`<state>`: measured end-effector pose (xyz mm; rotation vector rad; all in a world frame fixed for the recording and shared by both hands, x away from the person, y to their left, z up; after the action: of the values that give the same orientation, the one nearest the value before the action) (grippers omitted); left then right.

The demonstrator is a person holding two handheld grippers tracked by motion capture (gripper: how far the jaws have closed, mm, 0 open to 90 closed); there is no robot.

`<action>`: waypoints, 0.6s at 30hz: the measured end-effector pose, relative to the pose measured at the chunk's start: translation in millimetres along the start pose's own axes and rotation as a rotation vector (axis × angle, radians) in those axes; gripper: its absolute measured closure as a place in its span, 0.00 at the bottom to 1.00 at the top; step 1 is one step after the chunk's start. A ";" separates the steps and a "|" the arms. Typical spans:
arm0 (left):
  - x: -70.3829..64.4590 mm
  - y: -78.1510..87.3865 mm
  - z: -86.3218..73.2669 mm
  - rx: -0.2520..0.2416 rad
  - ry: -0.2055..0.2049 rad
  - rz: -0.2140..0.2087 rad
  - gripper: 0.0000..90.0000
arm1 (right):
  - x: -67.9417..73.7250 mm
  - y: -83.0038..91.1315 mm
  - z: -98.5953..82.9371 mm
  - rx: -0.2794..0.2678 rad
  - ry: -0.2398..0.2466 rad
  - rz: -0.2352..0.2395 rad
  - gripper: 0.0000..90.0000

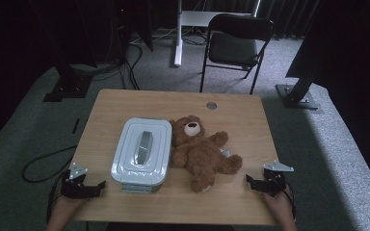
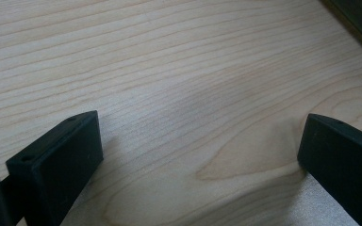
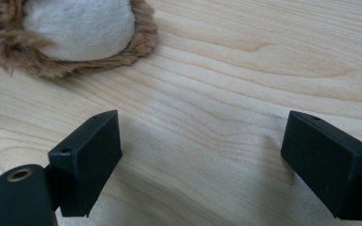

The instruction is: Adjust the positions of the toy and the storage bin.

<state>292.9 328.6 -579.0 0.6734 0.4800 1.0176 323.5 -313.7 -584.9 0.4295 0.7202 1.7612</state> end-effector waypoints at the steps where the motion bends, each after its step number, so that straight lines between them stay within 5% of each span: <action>1: 0.0 0.0 0.0 0.000 0.000 0.000 0.01 | 0.5 0.1 -0.2 0.001 0.005 -0.002 0.13; 18: -0.2 0.5 -0.4 -0.002 -0.004 -0.002 0.02 | 0.5 2.6 -2.2 0.005 0.016 0.011 0.13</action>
<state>292.3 328.7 -578.9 0.6729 0.4764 1.0148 320.1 -314.2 -584.8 0.4236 0.7350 1.7750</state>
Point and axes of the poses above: each handheld gripper's, and its own axes: y roughly backward along the jaws, z roughly out of its top, x roughly to its left, the point moved 3 cm from there along -y, roughly forward along the jaws, and after that the axes turned 7 degrees about -z, right-handed, at the moved point
